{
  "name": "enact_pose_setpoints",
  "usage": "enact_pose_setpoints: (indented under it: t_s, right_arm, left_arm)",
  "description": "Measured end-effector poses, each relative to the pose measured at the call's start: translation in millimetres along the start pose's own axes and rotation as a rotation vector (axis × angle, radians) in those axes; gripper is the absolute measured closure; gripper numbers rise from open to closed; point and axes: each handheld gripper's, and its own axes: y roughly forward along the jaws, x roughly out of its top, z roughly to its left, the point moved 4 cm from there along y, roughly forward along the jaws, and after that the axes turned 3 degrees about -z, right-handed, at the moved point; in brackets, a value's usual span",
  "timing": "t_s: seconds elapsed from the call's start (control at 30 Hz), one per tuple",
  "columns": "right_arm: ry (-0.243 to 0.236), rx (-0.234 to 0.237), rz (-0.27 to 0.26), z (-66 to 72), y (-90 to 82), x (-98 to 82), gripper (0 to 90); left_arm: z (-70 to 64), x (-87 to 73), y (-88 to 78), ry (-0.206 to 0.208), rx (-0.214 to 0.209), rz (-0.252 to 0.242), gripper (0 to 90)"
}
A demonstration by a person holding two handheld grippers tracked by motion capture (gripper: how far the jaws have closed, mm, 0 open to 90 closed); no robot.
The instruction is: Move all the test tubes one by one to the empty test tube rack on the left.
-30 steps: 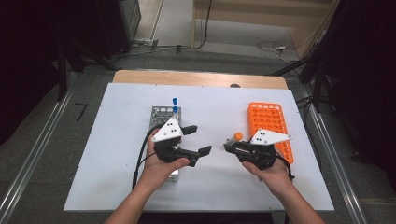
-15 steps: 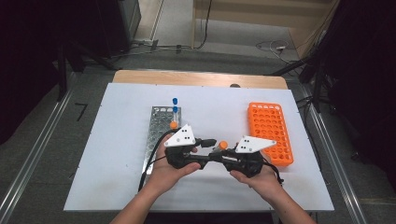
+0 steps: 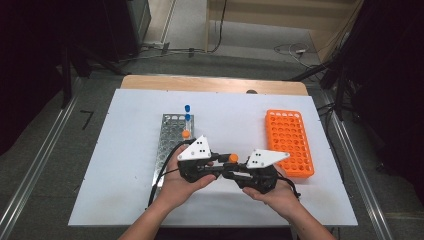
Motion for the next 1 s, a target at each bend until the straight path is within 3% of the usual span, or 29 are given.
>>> enact_pose_setpoints:
  t_s: [0.3,0.57,0.8,1.0]
  right_arm:
    - [-0.003,0.007,-0.027,1.3,-1.1,2.0,70.1]
    - [0.036,0.016,-0.065,-8.0,-12.4,0.0,48.8]
    - [0.068,-0.040,-0.058,-27.6,-30.1,-13.8,19.8]
    - [0.092,-0.093,-0.071,-40.7,-50.8,-25.0,13.4]
  left_arm:
    - [0.8,2.5,-6.8,0.004,0.026,-0.041,75.7]
    - [17.7,3.5,-30.1,-0.031,0.124,-0.088,75.7]
    - [42.0,-2.7,-58.0,-0.066,0.237,-0.117,75.7]
    - [57.1,-7.2,-74.8,-0.092,0.312,-0.145,75.7]
